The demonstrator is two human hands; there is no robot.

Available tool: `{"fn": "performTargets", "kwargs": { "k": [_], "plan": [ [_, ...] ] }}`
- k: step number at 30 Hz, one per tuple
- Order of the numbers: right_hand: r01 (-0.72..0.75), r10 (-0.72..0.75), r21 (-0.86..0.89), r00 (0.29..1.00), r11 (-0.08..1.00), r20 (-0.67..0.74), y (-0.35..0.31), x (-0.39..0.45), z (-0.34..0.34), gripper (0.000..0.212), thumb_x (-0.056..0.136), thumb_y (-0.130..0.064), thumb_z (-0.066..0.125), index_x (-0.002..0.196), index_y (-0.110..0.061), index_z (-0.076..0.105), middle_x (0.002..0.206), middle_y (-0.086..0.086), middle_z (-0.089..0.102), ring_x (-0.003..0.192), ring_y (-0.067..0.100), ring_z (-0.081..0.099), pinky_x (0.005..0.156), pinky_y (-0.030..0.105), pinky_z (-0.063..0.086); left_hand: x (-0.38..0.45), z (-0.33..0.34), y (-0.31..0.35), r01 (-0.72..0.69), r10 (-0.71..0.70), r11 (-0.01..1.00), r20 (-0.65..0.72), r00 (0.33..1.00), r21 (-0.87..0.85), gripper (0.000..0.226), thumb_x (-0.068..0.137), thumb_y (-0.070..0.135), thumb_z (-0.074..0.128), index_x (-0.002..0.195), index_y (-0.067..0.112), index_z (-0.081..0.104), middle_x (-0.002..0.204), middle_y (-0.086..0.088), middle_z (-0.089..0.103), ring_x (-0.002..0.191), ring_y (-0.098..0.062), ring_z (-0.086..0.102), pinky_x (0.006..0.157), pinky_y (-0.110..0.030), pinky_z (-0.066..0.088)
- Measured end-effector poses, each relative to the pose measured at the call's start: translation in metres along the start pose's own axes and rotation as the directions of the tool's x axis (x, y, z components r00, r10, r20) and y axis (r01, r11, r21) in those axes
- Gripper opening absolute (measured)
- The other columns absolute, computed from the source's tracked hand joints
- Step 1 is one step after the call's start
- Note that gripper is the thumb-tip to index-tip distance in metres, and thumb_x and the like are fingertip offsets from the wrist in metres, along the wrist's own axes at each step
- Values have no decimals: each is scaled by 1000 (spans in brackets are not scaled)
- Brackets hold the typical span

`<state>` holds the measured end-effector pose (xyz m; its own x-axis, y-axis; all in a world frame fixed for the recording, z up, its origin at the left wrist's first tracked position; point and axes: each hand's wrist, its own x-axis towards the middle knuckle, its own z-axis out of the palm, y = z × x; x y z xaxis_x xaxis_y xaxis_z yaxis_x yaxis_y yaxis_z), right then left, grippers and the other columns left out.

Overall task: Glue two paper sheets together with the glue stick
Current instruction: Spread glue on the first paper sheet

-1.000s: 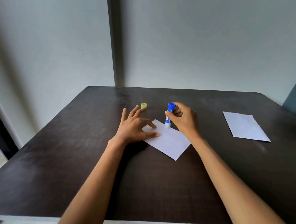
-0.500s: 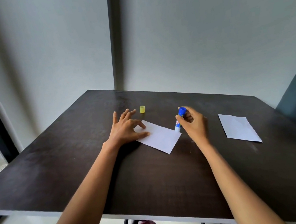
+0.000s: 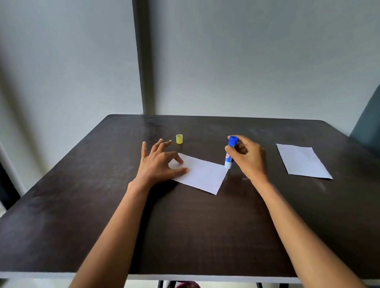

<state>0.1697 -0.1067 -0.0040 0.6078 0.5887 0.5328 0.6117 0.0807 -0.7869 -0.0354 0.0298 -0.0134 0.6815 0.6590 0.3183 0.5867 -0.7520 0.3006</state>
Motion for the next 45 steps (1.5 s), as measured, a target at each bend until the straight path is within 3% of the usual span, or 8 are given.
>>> {"fn": "performTargets", "kwargs": {
  "k": [5,9,13,17,23,32,42,45],
  "plan": [
    [-69,76,95,995,993,-66,-2,-1,2,21,80,-20,70,101,-18,67,76,-3,68,67,0,62,68,13,49,-3,-3,11,-62,62,998,-13,998,21,33,84,49,59,108,27,59,140,-2,42,140,-21,26,117,-51,-3],
    [-90,100,112,991,990,-92,-1,-1,3,21,80,-22,70,100,-18,66,76,-6,67,67,2,61,69,17,48,-5,-2,42,-325,318,945,-135,938,-32,20,90,28,51,106,20,61,118,-3,55,115,-24,50,99,-30,26],
    [-95,104,95,991,991,-83,1,1,4,23,80,-22,70,102,-18,66,82,-1,70,69,2,61,66,10,45,-3,7,69,-458,457,889,115,882,-21,26,93,21,44,111,19,62,120,-3,58,110,-24,54,100,-32,32],
    [-79,82,47,995,996,-50,5,3,5,31,80,-21,70,110,-16,65,90,3,69,78,13,63,68,13,44,-1,12,72,-421,401,903,183,898,85,36,97,35,38,129,28,54,134,2,51,119,-21,48,101,-35,34],
    [-39,41,24,998,999,-53,7,7,9,31,78,-17,72,107,-12,65,83,-1,67,71,8,61,61,-2,40,-1,13,71,-450,414,878,216,885,163,42,96,35,38,137,33,46,139,5,47,122,-19,44,98,-34,30],
    [4,-4,11,1000,1000,-28,11,9,17,25,75,-16,74,99,-14,67,75,-7,66,65,-13,60,61,0,42,4,15,69,-398,363,910,240,900,114,44,93,37,44,134,22,51,142,6,47,127,-17,43,101,-32,28],
    [30,-30,-4,999,1000,18,8,5,16,25,75,-15,75,99,-15,69,74,-8,67,63,-14,59,61,1,43,6,12,66,-297,261,941,212,942,163,41,95,40,39,131,25,54,134,3,52,123,-18,45,98,-34,29],
    [37,-37,3,999,999,39,6,3,17,25,75,-14,75,99,-15,69,76,-7,67,66,-5,62,63,2,44,7,11,67,-276,239,943,198,951,184,39,96,35,36,129,26,56,131,2,53,120,-19,46,95,-36,31]
  ]
}}
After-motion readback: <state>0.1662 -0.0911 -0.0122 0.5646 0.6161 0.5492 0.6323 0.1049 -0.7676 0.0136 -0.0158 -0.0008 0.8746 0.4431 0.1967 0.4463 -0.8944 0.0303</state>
